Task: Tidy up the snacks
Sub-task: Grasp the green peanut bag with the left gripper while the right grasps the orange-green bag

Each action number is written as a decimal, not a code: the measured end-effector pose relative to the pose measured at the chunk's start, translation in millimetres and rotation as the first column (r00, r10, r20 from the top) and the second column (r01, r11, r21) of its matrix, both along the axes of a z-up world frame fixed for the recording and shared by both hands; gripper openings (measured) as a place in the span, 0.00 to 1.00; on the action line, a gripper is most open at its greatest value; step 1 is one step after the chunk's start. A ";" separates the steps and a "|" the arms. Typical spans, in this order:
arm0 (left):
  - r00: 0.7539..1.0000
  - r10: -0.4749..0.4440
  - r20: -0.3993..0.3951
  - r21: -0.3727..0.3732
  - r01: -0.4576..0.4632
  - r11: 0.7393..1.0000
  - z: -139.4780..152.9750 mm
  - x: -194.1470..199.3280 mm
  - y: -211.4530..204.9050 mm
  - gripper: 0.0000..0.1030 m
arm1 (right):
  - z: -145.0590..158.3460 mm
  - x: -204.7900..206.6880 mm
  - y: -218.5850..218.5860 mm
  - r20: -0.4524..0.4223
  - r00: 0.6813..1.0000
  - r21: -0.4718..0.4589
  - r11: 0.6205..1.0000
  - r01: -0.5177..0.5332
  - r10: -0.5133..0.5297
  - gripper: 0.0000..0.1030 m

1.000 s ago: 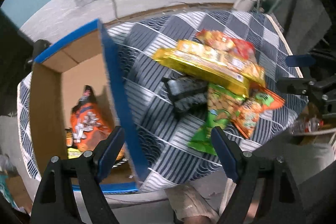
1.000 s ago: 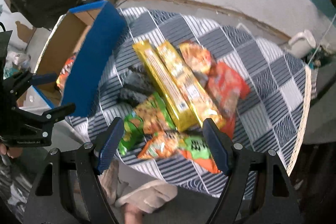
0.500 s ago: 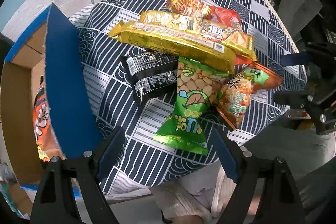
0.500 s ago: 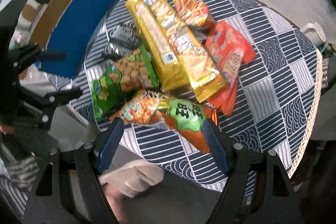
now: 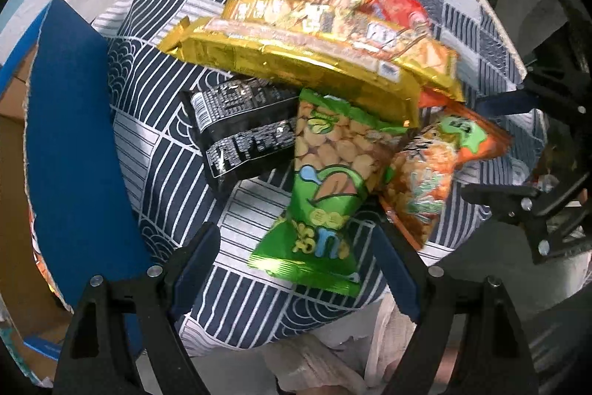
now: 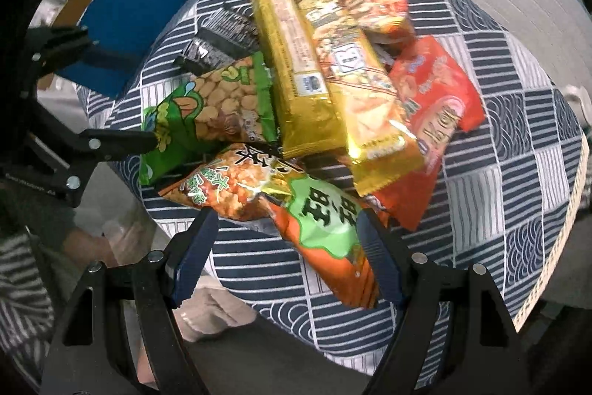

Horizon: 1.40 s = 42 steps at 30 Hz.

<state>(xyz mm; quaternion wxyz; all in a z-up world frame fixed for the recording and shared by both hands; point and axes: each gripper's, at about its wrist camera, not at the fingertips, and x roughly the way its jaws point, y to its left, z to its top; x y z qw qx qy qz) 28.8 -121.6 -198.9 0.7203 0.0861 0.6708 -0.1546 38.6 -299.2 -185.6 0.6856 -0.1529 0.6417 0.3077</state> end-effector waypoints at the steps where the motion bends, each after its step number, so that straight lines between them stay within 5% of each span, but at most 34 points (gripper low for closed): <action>1: 1.000 0.005 -0.003 -0.002 -0.005 1.000 -1.8 0.9 1.0 0.83 | -1.9 0.3 1.9 0.002 1.000 -0.001 1.000 -0.006 0.006 0.76; 15: 0.996 0.038 -0.077 0.005 -0.038 0.999 -37.6 13.5 7.0 0.83 | -37.1 -9.4 27.8 -0.022 0.989 -0.108 0.983 -0.148 0.146 0.76; 21: 0.996 0.049 -0.074 -0.008 -0.049 0.999 -39.1 15.8 10.2 0.83 | -40.2 -11.2 15.5 -0.073 0.995 -0.099 0.992 -0.081 0.074 0.40; 29: 0.997 0.010 -0.070 -0.003 -0.010 1.000 -37.8 7.5 -7.2 0.83 | -38.7 -7.4 -9.5 -0.187 0.980 -0.035 0.997 0.067 -0.072 0.40; 36: 0.998 -0.032 -0.060 0.024 0.034 0.999 -47.2 9.8 -34.9 0.83 | -52.5 -17.3 0.6 -0.147 0.986 -0.040 0.996 0.079 -0.084 0.53; 42: 0.998 -0.019 -0.067 0.051 0.023 0.998 -57.7 12.0 -44.9 0.83 | -63.4 -31.1 36.9 -0.091 0.994 -0.112 0.993 0.049 -0.059 0.54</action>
